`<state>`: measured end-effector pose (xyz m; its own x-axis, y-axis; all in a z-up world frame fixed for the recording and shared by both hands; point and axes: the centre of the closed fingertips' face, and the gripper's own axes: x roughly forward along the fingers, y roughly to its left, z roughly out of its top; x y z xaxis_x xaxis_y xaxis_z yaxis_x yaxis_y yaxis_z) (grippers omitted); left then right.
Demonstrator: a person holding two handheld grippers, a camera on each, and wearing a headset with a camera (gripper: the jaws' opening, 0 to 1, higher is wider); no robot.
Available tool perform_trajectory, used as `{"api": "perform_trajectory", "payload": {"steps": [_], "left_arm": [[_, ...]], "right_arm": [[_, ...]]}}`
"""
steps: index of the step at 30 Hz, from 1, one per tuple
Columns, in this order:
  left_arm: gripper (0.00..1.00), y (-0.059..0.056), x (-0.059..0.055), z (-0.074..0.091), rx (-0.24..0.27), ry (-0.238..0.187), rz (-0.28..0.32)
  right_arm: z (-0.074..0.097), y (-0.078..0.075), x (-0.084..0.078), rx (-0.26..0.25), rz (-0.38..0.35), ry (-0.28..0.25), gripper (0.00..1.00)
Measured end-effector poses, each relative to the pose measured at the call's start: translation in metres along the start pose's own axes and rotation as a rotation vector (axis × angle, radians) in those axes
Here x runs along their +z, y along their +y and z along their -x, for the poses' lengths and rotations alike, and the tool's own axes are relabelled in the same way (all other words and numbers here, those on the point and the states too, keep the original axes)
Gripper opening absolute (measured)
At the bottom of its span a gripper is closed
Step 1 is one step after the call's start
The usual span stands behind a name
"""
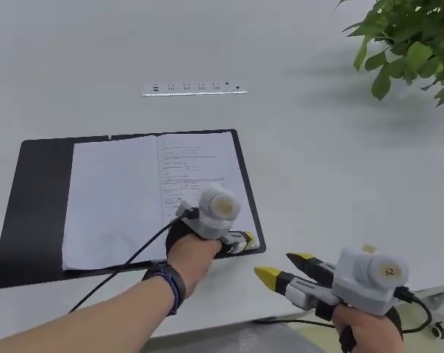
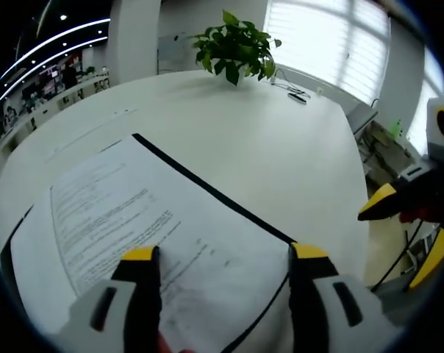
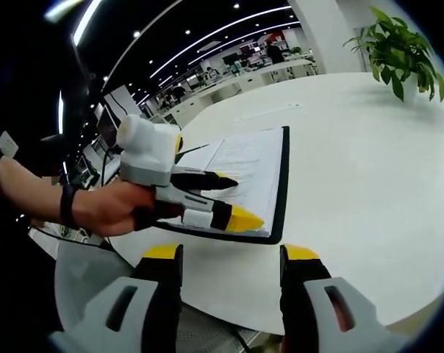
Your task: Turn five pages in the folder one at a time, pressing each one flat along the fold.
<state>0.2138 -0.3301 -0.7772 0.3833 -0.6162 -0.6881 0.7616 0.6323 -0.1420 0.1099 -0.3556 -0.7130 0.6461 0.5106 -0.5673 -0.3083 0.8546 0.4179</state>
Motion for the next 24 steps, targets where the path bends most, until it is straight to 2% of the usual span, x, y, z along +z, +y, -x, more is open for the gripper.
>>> {"api": "perform_trajectory", "payload": {"steps": [1, 4, 7, 9, 12, 17, 24], "left_arm": [[0.74, -0.001, 0.000, -0.001, 0.001, 0.001, -0.001], [0.72, 0.004, -0.007, -0.001, 0.046, 0.045, -0.127], [0.71, 0.003, -0.006, 0.001, 0.023, 0.024, -0.092], [0.68, 0.005, -0.007, 0.003, 0.015, 0.031, -0.121], [0.64, 0.009, -0.008, 0.005, 0.007, 0.029, -0.124], [0.59, 0.012, -0.008, 0.007, 0.003, 0.019, -0.108], [0.56, 0.014, -0.009, 0.011, -0.001, 0.005, -0.086]], "right_arm": [[0.000, 0.000, 0.000, 0.000, 0.000, 0.000, 0.52], [0.001, -0.003, 0.000, -0.003, 0.001, -0.002, 0.52], [0.002, -0.005, -0.001, -0.004, -0.002, -0.005, 0.52], [0.001, -0.006, -0.002, -0.004, -0.002, -0.003, 0.51], [-0.003, -0.008, -0.002, 0.000, -0.008, -0.003, 0.50], [-0.020, -0.010, 0.010, 0.017, -0.010, -0.016, 0.48], [-0.059, -0.017, 0.030, 0.057, -0.092, -0.056, 0.46]]}}
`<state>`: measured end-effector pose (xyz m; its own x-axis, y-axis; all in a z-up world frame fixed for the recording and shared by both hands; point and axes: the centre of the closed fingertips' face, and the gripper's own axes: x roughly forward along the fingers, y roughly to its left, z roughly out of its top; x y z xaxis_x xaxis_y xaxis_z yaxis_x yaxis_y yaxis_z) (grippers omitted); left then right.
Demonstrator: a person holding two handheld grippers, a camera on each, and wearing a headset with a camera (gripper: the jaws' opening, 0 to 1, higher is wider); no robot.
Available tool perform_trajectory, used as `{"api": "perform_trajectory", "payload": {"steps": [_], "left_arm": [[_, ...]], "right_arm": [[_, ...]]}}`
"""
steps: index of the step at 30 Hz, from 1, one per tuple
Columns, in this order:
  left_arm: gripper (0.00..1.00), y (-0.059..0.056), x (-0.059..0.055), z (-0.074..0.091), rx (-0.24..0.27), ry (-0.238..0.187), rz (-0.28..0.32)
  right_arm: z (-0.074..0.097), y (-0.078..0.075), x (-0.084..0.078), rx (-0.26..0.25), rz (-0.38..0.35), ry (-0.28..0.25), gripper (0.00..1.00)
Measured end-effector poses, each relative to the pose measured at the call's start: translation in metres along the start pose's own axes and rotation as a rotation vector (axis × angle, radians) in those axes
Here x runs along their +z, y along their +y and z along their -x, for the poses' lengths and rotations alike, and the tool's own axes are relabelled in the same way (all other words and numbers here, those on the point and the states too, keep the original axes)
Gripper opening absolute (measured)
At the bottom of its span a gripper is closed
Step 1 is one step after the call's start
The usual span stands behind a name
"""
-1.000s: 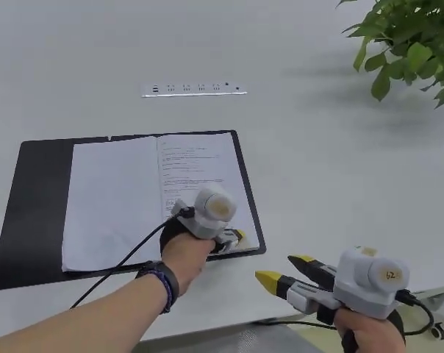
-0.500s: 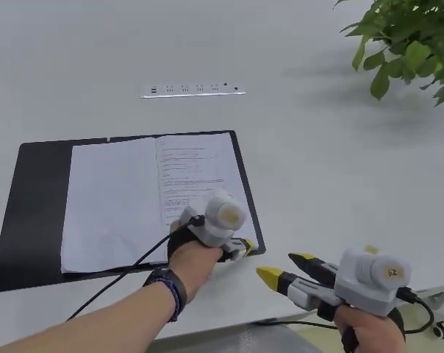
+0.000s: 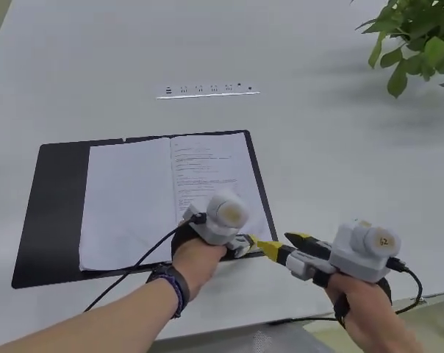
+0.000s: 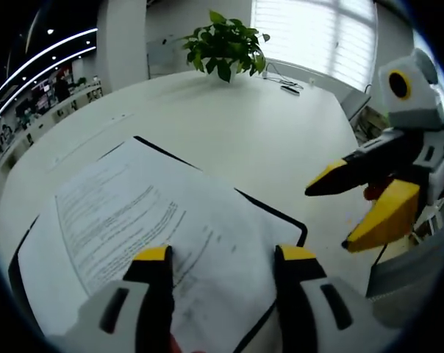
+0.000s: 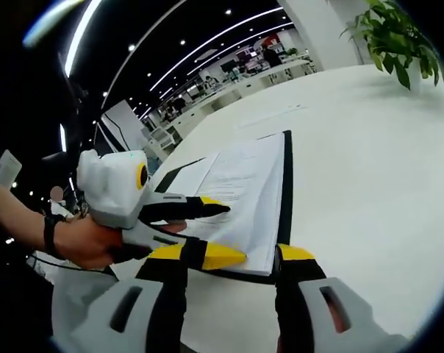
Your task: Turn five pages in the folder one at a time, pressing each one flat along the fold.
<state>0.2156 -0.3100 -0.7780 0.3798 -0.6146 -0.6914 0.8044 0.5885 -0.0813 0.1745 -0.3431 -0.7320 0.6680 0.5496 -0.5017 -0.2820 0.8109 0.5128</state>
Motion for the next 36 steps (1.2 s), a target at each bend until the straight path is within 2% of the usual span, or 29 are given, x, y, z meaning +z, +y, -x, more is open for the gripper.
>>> {"api": "perform_trajectory", "payload": {"steps": [3, 6, 11, 15, 21, 25, 27, 29, 33, 36], "left_arm": [[0.56, 0.000, -0.001, 0.001, -0.007, -0.001, -0.004], [0.56, -0.001, -0.002, 0.002, -0.012, -0.003, -0.007], [0.55, 0.000, -0.003, 0.003, -0.017, -0.008, 0.005], [0.56, -0.001, -0.004, 0.004, -0.024, -0.010, 0.013], [0.59, -0.005, -0.007, 0.007, -0.037, -0.011, 0.002], [0.64, -0.008, -0.007, 0.011, -0.060, 0.003, 0.022], [0.65, -0.006, -0.012, 0.015, -0.053, 0.026, 0.017], [0.67, -0.007, -0.014, 0.020, -0.053, 0.030, 0.018], [0.69, -0.002, -0.018, 0.034, -0.040, 0.006, 0.096], [0.69, 0.002, -0.023, 0.042, -0.030, 0.000, 0.111]], "right_arm": [[-0.019, -0.002, 0.010, 0.023, -0.036, -0.015, 0.45], [-0.033, -0.001, 0.014, 0.038, -0.036, -0.001, 0.45], [-0.046, -0.004, 0.015, 0.057, -0.056, 0.016, 0.45], [-0.049, -0.004, 0.013, 0.073, -0.066, 0.027, 0.44], [-0.047, -0.003, 0.012, 0.088, -0.090, 0.016, 0.39], [-0.046, 0.000, 0.012, 0.106, -0.113, 0.003, 0.31], [-0.045, 0.003, 0.012, 0.114, -0.121, 0.003, 0.26], [-0.044, 0.005, 0.012, 0.120, -0.123, 0.000, 0.22], [-0.043, 0.009, 0.013, 0.134, -0.128, -0.007, 0.14], [-0.043, 0.010, 0.012, 0.130, -0.134, -0.006, 0.05]]}}
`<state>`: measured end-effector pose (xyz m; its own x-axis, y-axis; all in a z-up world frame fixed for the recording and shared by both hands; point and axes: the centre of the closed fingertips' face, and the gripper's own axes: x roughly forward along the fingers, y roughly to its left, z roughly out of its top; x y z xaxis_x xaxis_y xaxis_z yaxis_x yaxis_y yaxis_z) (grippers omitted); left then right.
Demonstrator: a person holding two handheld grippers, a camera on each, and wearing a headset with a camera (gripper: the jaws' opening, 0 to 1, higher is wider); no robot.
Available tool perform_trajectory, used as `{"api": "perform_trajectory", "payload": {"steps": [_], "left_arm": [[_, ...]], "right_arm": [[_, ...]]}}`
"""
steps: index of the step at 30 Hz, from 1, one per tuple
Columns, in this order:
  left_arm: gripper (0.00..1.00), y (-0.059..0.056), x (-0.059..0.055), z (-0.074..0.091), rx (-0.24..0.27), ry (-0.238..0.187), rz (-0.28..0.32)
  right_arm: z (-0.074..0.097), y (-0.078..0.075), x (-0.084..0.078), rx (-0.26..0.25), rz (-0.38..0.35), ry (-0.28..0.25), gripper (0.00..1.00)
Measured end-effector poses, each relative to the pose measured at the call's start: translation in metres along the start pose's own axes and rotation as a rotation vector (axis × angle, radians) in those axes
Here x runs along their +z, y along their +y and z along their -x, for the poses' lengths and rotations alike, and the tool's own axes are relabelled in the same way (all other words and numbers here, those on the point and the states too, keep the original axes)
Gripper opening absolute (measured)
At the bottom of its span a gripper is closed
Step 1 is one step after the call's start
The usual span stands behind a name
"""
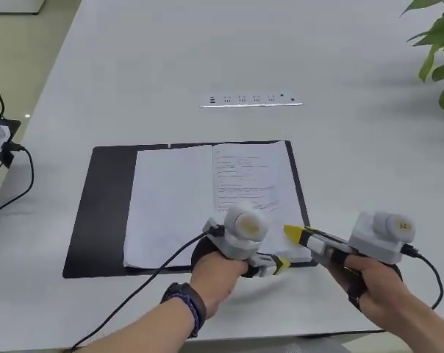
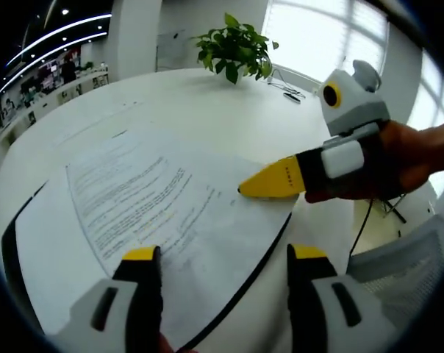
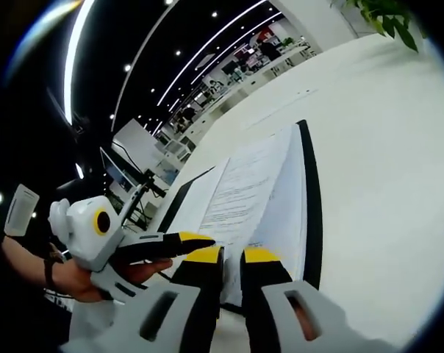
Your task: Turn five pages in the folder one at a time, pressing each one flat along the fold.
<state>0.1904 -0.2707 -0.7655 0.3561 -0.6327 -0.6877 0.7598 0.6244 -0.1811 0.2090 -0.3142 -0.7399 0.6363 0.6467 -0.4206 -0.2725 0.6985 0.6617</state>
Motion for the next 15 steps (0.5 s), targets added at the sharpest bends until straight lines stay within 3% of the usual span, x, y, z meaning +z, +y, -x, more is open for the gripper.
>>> {"api": "perform_trajectory", "payload": {"steps": [9, 15], "left_arm": [[0.70, 0.018, -0.001, 0.034, 0.047, -0.044, 0.009], [0.70, 0.036, 0.000, 0.058, 0.091, -0.077, 0.037]], "right_arm": [[0.000, 0.006, 0.001, 0.007, -0.022, -0.027, 0.00], [-0.001, 0.010, 0.003, 0.012, -0.026, -0.039, 0.00]]}}
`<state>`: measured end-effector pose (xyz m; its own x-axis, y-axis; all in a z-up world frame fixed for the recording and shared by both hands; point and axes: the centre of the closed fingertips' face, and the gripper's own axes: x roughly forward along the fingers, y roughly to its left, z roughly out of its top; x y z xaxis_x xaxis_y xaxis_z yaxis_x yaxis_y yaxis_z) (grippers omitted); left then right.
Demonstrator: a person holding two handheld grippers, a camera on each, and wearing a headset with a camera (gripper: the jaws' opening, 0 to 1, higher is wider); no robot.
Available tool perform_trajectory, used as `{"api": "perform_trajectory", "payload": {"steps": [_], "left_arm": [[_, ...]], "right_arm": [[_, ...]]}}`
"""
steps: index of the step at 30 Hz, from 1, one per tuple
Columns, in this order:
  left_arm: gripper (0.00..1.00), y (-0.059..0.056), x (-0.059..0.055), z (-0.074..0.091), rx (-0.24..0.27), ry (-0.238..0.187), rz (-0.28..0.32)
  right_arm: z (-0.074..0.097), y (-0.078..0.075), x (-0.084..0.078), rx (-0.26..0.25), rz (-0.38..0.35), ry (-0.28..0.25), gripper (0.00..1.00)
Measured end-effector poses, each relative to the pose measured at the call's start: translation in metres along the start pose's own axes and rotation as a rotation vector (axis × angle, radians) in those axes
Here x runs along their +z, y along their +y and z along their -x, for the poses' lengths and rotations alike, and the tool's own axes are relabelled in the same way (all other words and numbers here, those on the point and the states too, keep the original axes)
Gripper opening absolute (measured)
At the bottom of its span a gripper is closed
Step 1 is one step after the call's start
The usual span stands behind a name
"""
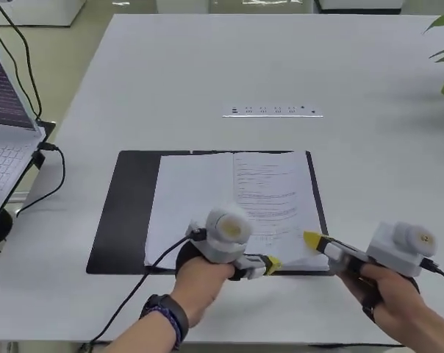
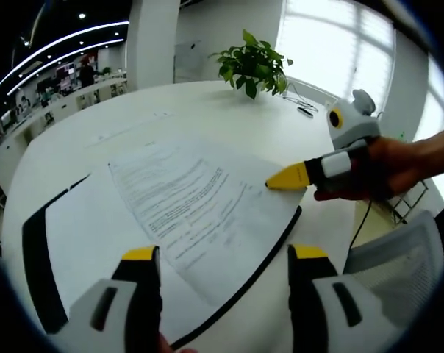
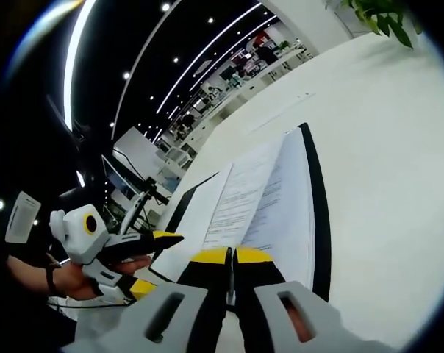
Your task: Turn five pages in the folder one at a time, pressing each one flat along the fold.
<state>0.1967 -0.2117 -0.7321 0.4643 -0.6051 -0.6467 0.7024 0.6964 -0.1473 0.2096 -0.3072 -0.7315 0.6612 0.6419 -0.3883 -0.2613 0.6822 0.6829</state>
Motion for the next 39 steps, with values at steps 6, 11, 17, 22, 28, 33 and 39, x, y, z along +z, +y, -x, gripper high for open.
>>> {"api": "perform_trajectory", "payload": {"steps": [6, 11, 17, 22, 28, 33, 39], "left_arm": [[0.70, 0.016, 0.000, 0.023, 0.041, -0.033, 0.027], [0.71, 0.028, -0.003, 0.039, 0.073, -0.050, 0.042], [0.71, 0.041, -0.006, 0.058, 0.108, -0.074, 0.069], [0.71, 0.051, -0.009, 0.072, 0.134, -0.091, 0.095], [0.71, 0.062, -0.014, 0.089, 0.160, -0.108, 0.121], [0.71, 0.073, -0.023, 0.102, 0.183, -0.120, 0.139], [0.72, 0.083, -0.039, 0.117, 0.208, -0.123, 0.162]], "right_arm": [[0.000, 0.007, 0.005, 0.005, -0.005, -0.022, 0.00], [-0.003, 0.014, 0.006, 0.011, 0.005, -0.023, 0.00], [-0.008, 0.025, 0.007, 0.023, 0.012, -0.026, 0.00], [-0.015, 0.035, 0.006, 0.038, 0.021, -0.025, 0.00], [-0.025, 0.051, 0.000, 0.061, 0.039, -0.006, 0.00], [-0.035, 0.062, -0.004, 0.077, 0.050, 0.013, 0.00], [-0.049, 0.076, -0.010, 0.098, 0.064, 0.037, 0.00]]}}
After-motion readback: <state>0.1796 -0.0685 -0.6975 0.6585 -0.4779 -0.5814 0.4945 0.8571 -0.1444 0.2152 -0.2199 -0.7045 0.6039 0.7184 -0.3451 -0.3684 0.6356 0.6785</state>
